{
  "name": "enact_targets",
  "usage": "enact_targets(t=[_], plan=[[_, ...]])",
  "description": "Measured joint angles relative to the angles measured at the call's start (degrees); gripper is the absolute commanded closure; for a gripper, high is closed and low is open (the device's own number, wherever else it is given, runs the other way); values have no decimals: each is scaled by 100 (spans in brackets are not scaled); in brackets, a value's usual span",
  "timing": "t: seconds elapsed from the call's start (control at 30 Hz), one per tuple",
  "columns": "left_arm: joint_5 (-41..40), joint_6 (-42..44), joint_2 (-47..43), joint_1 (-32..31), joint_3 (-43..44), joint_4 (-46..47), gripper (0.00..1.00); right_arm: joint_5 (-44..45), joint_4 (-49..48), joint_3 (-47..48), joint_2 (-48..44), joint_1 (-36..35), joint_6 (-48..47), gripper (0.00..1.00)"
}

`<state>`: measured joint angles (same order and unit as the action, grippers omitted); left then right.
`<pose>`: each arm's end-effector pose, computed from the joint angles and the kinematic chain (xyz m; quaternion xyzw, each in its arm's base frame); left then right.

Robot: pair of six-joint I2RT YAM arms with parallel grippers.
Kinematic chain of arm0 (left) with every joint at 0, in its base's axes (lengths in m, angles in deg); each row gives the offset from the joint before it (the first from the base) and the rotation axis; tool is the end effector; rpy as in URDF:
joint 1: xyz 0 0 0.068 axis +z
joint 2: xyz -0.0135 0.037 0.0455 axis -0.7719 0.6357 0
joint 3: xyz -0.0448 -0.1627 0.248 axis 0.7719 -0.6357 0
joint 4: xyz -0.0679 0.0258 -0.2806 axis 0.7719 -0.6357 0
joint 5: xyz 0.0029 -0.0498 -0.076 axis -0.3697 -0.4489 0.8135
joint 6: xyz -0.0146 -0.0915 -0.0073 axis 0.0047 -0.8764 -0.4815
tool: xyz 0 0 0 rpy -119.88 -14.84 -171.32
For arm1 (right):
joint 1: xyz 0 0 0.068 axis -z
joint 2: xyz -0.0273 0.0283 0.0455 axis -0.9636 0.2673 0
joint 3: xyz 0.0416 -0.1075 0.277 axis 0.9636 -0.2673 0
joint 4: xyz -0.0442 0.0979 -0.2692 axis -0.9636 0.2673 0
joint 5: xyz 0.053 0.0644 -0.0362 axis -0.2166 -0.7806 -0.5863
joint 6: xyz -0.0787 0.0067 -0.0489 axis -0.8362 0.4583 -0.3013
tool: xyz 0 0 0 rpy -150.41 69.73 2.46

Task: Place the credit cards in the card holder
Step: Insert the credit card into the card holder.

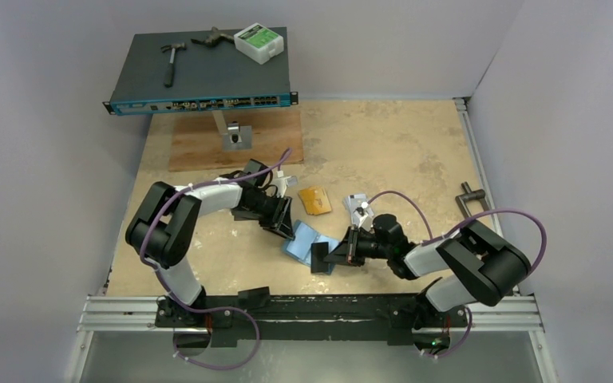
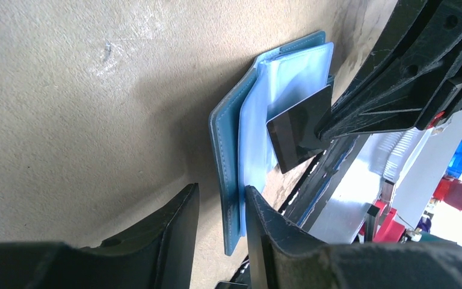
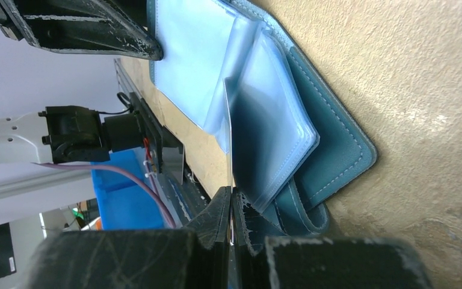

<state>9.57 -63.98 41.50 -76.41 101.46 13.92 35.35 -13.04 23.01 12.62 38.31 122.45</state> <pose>0.2851 -0.2025 0.1139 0.1665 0.9018 -0.3979 0.0264 0.1703 0.1807 0.0805 0.0357 0.8445 0.5173 0.1342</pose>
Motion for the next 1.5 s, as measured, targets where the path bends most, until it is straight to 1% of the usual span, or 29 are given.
enact_targets(t=[0.27,0.53,1.2,1.5], plan=[[-2,42,2,-17,2,-37,69,-2,-57,44,142,50,-2,100],[2,42,2,-133,2,-66,69,-24,-269,203,496,94,9,100],[98,42,125,-179,0,-109,71,-144,-437,420,664,284,17,100],[103,44,131,-227,2,-151,68,-179,-769,520,1064,289,101,100]])
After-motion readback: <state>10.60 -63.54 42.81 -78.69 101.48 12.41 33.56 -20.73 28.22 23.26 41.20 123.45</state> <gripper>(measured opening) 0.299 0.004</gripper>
